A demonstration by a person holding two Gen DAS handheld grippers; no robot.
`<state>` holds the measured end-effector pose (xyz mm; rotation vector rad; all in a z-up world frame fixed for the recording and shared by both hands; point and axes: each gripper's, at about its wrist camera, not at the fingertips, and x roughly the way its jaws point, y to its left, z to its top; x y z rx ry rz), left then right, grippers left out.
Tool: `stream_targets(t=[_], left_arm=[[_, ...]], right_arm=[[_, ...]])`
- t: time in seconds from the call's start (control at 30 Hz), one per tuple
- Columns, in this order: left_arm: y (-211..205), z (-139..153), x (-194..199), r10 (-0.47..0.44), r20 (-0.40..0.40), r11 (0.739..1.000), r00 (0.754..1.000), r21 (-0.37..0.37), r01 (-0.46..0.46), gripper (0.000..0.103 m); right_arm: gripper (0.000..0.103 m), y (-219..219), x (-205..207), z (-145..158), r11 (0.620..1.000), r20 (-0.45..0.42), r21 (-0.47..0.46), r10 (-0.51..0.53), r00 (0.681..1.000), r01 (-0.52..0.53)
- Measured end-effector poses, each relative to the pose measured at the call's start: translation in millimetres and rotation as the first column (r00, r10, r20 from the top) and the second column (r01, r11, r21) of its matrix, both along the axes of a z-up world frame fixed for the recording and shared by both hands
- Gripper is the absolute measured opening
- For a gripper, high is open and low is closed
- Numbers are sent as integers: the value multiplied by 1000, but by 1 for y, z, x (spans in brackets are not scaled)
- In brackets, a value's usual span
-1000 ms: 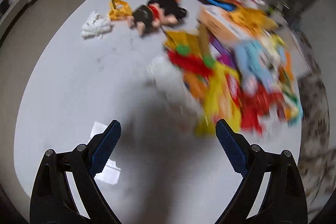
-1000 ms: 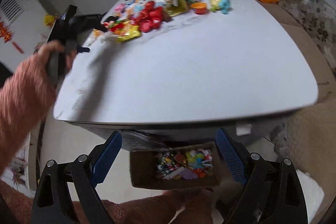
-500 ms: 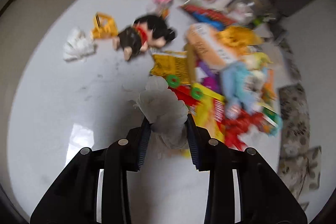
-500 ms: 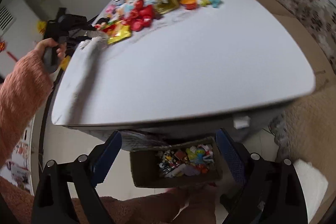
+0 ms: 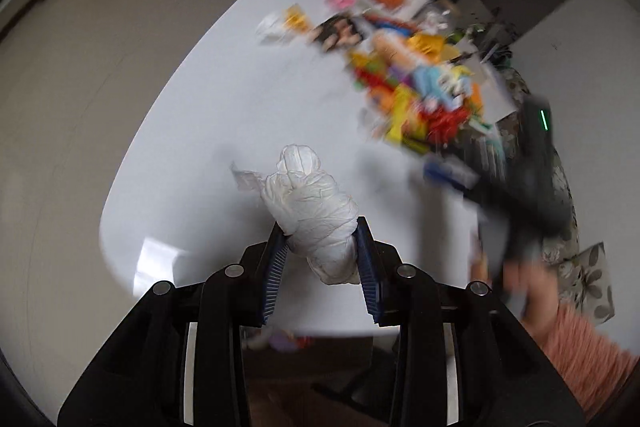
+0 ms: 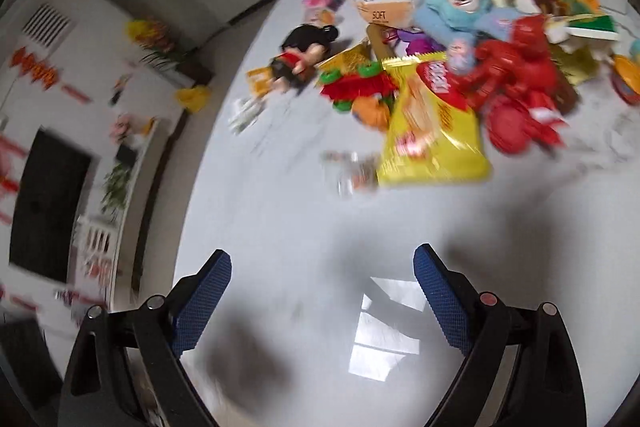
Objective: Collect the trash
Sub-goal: 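Grasp a white tissue with the left gripper while the right gripper grasps a clear plastic wrapper, then release the tissue and plastic wrapper into the cardboard box with both grippers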
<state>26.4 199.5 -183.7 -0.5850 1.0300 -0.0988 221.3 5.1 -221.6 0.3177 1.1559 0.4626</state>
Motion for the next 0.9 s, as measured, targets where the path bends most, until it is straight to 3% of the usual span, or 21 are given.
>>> stream_targets(t=[0.2,0.23,0.27,0.33,0.53,0.67,0.77,0.9], left_arm=[[24,-19,-38,36,-48,998,998,-48,-38,33],[24,-20,-41,35,-50,998,998,-51,-37,33],[25,-21,-43,35,-52,998,998,-53,-37,33],[27,-23,-46,30,-55,997,998,-63,-34,33],[26,-19,-40,4,-42,998,999,-66,-7,33],[14,-11,-31,-42,-18,999,999,-14,42,33],[-5,-3,-26,-89,-7,995,996,33,89,33],[-40,10,-26,-160,2,982,987,98,159,33]], right_arm=[[85,27,50,-30,994,-77,-59,-96,992,91],[84,28,53,-29,993,-57,-61,-102,993,99],[78,32,58,-29,992,-54,-71,-105,993,101],[47,39,64,-28,992,-44,-95,-92,995,87],[46,34,52,-32,997,-85,-64,-39,996,33],[46,10,20,-14,998,-89,53,-14,996,19],[46,-11,-14,9,996,-53,86,28,998,-23],[46,-45,-68,40,995,30,57,79,996,-80]])
